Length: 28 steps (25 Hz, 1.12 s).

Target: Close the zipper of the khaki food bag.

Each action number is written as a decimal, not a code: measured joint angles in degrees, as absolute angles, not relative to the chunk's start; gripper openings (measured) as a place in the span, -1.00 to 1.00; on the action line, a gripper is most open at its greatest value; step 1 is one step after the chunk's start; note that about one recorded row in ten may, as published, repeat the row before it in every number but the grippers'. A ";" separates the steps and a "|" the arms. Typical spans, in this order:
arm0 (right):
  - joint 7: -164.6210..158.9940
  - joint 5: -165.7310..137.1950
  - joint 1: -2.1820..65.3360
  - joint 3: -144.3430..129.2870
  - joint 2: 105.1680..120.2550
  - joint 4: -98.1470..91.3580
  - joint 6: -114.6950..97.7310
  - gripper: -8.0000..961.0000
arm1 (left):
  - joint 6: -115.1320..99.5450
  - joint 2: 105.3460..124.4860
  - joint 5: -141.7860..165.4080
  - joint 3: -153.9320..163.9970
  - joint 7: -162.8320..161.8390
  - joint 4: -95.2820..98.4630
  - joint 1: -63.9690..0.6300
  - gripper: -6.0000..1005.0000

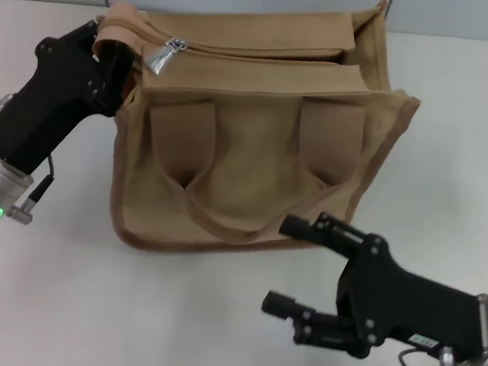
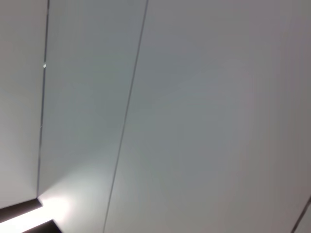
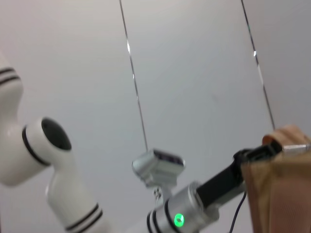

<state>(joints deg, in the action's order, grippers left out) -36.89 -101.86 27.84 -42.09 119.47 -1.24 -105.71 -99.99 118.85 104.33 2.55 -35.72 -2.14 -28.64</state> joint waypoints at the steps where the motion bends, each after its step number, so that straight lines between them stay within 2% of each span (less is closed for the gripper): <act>1: -36.89 -101.86 27.84 -42.09 119.47 -1.24 -105.71 0.51 | -100.45 118.85 104.32 2.55 -35.90 -2.24 -28.94 -0.92; 6: -44.02 -101.85 27.84 -32.67 119.43 -1.71 -106.00 0.51 | -101.73 118.89 104.33 2.55 -38.41 -2.27 -31.33 -0.92; 17: -67.67 -101.63 34.77 -28.42 119.36 -7.27 -107.65 0.49 | -101.68 119.00 104.33 2.55 -39.40 -2.28 -34.28 -0.92; 28: -77.05 -100.97 37.62 -26.82 119.35 -10.18 -108.83 0.48 | -102.24 119.01 104.45 2.55 -39.94 -2.56 -36.15 -0.92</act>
